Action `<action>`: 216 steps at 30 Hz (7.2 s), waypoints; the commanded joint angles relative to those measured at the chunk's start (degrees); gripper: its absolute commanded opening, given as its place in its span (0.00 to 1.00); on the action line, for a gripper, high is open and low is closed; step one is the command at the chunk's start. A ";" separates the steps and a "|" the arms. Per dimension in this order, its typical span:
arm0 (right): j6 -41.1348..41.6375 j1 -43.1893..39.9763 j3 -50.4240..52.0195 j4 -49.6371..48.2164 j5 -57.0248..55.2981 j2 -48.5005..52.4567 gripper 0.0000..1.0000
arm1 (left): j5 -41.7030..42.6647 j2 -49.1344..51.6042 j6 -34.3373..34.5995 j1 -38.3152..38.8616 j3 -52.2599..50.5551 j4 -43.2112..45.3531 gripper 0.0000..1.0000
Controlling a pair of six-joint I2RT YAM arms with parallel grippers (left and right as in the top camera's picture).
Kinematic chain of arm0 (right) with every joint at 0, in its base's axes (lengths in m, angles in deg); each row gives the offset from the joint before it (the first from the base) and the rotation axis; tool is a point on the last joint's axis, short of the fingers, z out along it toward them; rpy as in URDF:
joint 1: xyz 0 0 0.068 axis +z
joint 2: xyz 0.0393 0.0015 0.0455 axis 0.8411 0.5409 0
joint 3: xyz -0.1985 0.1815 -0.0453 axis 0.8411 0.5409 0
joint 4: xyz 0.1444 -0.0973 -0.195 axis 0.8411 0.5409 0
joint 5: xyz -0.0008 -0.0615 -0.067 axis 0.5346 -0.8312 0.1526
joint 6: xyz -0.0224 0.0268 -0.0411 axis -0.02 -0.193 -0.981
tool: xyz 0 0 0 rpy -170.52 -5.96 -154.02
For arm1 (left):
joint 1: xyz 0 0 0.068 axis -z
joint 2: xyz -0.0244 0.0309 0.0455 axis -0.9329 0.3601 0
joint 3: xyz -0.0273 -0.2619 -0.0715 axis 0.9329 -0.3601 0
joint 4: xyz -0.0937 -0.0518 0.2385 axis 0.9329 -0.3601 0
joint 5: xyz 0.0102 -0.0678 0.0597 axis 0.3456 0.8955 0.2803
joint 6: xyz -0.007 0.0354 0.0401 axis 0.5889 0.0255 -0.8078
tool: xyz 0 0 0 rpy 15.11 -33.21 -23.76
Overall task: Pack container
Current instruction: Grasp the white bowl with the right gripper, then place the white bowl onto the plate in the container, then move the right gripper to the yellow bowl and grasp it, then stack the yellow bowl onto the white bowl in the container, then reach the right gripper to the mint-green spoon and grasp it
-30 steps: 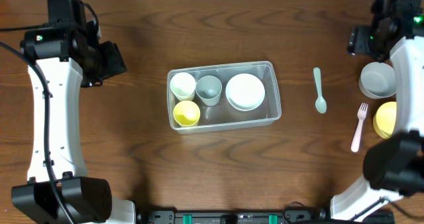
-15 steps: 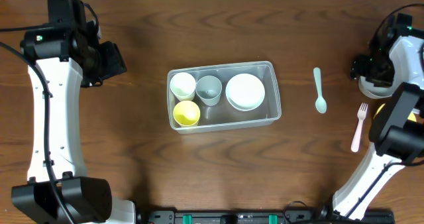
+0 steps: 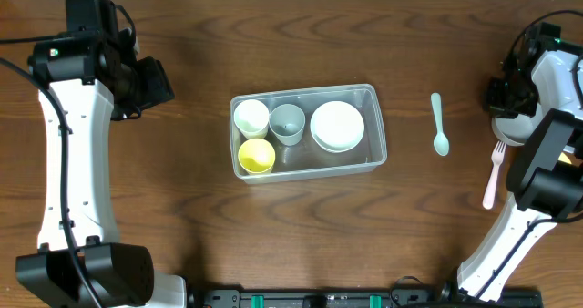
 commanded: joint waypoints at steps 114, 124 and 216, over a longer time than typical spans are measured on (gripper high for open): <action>16.37 -13.40 22.25 -1.79 0.28 -13.77 0.07 | -0.26 0.04 0.28 -0.15 -0.37 -1.25 0.61; 14.82 -12.96 19.45 -0.70 4.24 -15.39 0.01 | -0.26 0.04 0.28 -0.15 -0.37 -1.25 0.61; 5.01 14.12 1.22 5.73 1.79 -0.26 0.66 | -0.28 0.04 0.31 -0.15 -0.37 -2.34 0.61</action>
